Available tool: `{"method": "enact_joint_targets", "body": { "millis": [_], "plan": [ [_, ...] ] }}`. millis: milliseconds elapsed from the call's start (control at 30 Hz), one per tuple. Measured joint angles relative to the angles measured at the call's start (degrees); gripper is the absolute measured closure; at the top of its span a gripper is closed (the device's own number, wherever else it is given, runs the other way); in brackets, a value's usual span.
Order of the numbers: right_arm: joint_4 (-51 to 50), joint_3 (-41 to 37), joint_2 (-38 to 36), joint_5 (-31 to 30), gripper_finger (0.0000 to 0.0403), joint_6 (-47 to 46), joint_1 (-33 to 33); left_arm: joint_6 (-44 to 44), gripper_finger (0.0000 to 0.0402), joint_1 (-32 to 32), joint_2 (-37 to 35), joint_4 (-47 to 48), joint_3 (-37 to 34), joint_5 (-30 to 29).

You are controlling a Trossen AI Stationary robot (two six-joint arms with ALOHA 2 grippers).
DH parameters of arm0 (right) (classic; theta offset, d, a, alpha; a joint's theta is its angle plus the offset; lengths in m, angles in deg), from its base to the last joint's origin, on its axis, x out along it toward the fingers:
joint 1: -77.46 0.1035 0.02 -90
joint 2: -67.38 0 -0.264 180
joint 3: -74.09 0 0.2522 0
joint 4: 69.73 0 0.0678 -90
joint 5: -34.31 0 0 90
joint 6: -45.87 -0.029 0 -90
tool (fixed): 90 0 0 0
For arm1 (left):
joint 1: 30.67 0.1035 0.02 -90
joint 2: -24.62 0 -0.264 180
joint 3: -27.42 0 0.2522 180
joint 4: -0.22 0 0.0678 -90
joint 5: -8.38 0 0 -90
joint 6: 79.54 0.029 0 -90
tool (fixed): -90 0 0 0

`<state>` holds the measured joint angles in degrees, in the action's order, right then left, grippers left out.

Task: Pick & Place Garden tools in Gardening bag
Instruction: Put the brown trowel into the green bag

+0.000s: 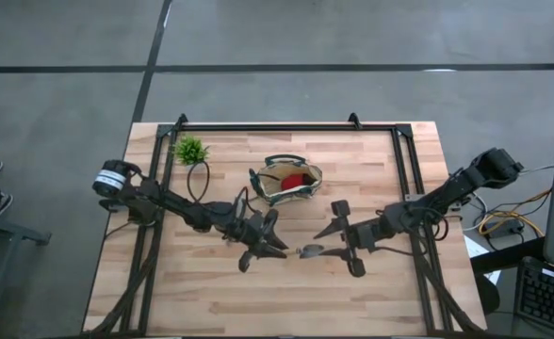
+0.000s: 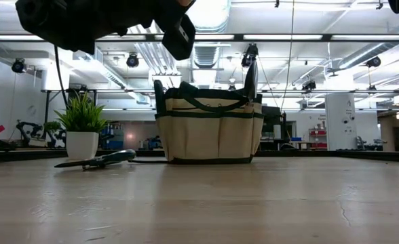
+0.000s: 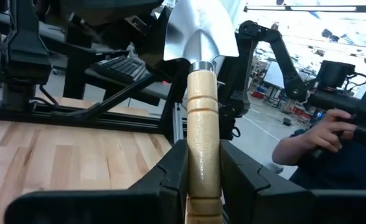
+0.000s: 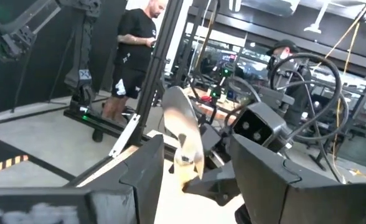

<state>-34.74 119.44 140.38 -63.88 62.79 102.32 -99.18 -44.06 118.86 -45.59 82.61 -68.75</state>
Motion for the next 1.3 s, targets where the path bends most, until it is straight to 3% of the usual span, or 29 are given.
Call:
{"method": "enact_joint_targets", "body": {
  "millis": [267,567,767,933,1167,1300],
  "plan": [
    [1.0,0.0,-0.1,0.7,0.0242,0.3,0.0,-1.6,0.0335,0.6,0.0,0.8,-0.1,-4.0],
    [1.2,0.0,-0.1,0.7,0.0304,1.0,-0.6,-2.5,0.0325,0.8,0.0,1.3,-0.2,-4.6],
    [0.7,0.0,-0.1,1.4,0.0382,1.8,-0.9,-2.8,0.0324,0.8,0.0,0.9,-0.2,-4.4],
    [0.6,0.0,-0.2,1.0,0.0393,1.7,-0.9,-2.8,0.0322,0.8,0.0,1.0,-0.2,-5.2],
    [-1.8,0.0,0.0,0.3,0.0396,0.2,-1.0,-2.8,0.0268,1.0,-1.8,1.2,-0.3,-11.1],
    [-3.9,0.0,-0.1,0.7,0.0396,-1.8,-1.7,-2.4,0.0228,1.0,-3.6,2.9,-0.4,-11.3]
  ]
}}
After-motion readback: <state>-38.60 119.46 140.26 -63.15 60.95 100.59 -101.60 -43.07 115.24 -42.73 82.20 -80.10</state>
